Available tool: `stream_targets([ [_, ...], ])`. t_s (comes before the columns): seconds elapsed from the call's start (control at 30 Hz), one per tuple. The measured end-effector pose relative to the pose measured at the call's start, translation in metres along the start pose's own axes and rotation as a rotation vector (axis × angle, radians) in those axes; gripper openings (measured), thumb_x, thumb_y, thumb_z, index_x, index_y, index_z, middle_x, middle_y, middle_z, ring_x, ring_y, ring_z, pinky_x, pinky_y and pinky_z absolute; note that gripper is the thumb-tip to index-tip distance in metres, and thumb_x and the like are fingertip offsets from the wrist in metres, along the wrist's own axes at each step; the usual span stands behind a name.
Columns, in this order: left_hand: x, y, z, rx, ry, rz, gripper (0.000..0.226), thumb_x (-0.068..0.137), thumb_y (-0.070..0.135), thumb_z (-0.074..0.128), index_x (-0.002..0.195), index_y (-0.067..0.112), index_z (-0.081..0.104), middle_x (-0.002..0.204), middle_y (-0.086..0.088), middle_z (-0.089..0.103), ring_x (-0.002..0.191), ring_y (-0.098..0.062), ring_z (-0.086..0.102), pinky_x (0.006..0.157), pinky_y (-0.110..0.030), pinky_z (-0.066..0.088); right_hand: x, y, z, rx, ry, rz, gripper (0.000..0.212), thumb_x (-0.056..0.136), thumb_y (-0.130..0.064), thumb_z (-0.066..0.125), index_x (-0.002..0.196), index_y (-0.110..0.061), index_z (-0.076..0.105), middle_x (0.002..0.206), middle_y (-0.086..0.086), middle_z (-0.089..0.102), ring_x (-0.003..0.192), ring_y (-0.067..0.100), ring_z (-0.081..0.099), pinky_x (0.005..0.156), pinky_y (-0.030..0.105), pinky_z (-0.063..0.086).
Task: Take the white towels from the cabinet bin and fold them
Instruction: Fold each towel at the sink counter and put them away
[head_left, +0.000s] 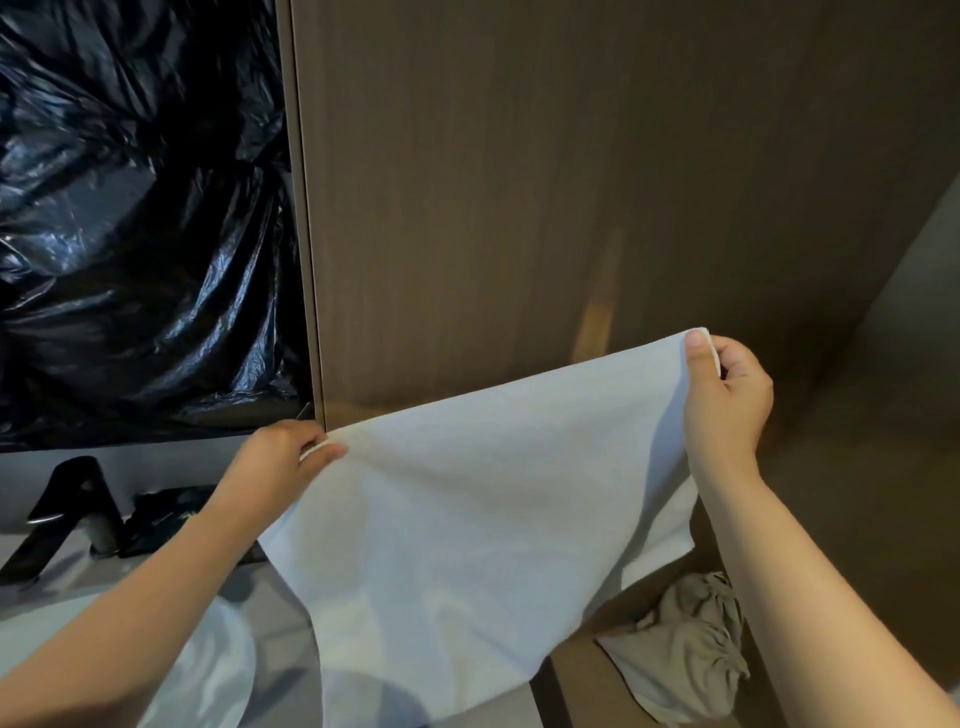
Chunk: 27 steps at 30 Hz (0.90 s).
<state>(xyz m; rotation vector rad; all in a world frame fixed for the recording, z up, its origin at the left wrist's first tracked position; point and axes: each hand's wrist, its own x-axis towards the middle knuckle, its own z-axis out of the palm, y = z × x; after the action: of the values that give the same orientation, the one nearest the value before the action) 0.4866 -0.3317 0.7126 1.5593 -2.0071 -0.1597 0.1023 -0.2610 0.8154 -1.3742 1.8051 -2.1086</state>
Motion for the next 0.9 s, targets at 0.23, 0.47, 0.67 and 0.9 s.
stream_targets([
  [0.23,-0.003,-0.01,0.006,-0.041,-0.031,0.001,0.013,0.09,0.025,0.066,0.081,0.019,0.06,0.076,0.002,0.061,0.069,-0.015,0.057,0.058,-0.028,0.043,0.009,0.015,0.0,-0.002,0.056,0.057,0.029,0.098,-0.037,0.053,0.09,-0.012,0.065,0.085,0.002,0.062,0.076,0.008,0.053,0.074,0.032,0.048],
  [0.47,-0.008,-0.007,0.018,-0.023,0.06,-0.171,0.023,0.093,0.038,0.058,0.088,0.017,0.047,0.06,0.003,0.053,0.054,-0.016,0.051,0.045,-0.028,0.032,0.013,0.028,0.003,-0.032,0.076,0.106,0.035,0.098,-0.038,0.053,0.087,-0.007,0.063,0.084,0.014,0.062,0.073,0.014,0.051,0.07,0.032,0.046],
  [0.67,0.007,-0.016,0.011,-0.008,-0.092,-0.055,0.012,0.096,0.011,0.054,0.1,0.011,0.065,0.097,-0.007,0.06,0.083,-0.023,0.057,0.071,-0.031,0.045,0.018,0.034,-0.002,-0.004,0.092,0.143,0.029,0.098,-0.035,0.054,0.089,-0.009,0.062,0.081,0.005,0.058,0.074,0.011,0.051,0.071,0.028,0.045],
  [0.9,-0.001,-0.023,0.019,0.129,-0.048,-0.113,0.02,0.102,0.019,0.041,0.104,0.01,0.06,0.082,-0.005,0.061,0.068,-0.023,0.057,0.062,-0.034,0.047,0.018,0.043,0.001,-0.016,0.097,0.177,0.025,0.098,-0.036,0.054,0.088,-0.014,0.062,0.082,0.002,0.059,0.076,0.011,0.053,0.074,0.031,0.047],
])
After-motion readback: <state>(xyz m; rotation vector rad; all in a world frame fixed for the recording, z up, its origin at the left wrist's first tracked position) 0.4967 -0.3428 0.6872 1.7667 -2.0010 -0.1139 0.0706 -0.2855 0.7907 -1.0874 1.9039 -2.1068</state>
